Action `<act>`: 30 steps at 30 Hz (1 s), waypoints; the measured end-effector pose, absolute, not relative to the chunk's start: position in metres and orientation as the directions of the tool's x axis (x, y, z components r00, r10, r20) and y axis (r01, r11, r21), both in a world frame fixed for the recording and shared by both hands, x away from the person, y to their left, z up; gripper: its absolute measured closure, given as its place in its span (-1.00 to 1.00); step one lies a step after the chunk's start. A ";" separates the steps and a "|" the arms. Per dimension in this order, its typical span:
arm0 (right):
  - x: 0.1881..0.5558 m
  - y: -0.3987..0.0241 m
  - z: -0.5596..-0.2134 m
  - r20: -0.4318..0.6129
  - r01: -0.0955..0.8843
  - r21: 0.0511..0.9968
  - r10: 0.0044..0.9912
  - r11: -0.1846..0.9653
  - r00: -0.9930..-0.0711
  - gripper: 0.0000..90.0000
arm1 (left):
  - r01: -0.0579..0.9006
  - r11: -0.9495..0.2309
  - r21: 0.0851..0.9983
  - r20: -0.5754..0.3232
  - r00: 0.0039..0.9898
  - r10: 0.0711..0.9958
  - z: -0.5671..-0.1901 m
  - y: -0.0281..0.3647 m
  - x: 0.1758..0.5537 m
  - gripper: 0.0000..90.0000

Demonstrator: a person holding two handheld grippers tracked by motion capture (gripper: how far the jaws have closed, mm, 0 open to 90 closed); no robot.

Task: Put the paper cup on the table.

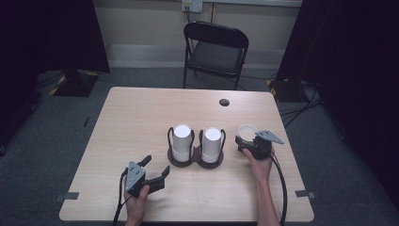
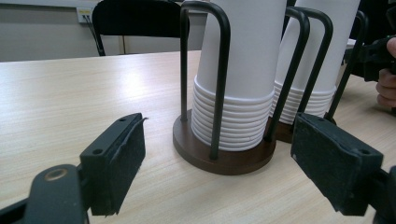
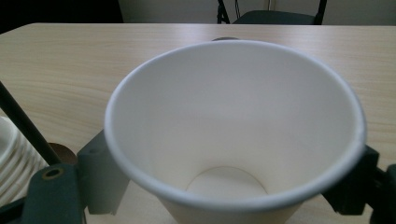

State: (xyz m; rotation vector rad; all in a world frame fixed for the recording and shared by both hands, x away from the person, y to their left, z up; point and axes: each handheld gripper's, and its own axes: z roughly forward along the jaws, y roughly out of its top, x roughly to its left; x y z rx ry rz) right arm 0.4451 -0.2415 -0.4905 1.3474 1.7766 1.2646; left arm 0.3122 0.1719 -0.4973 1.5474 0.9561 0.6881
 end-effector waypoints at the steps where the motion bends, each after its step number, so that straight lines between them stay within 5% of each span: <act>1: 0.445 -0.241 -0.490 0.093 0.399 0.916 0.940 0.048 -0.329 -0.65 | 0.207 -0.031 0.978 -0.078 0.497 0.864 -0.497 0.172 0.312 -0.61; 30: 0.416 -0.238 -0.476 0.144 0.413 0.910 0.960 -0.034 -0.239 -0.69 | 0.200 -0.016 0.980 -0.086 0.492 0.866 -0.498 0.174 0.311 -0.61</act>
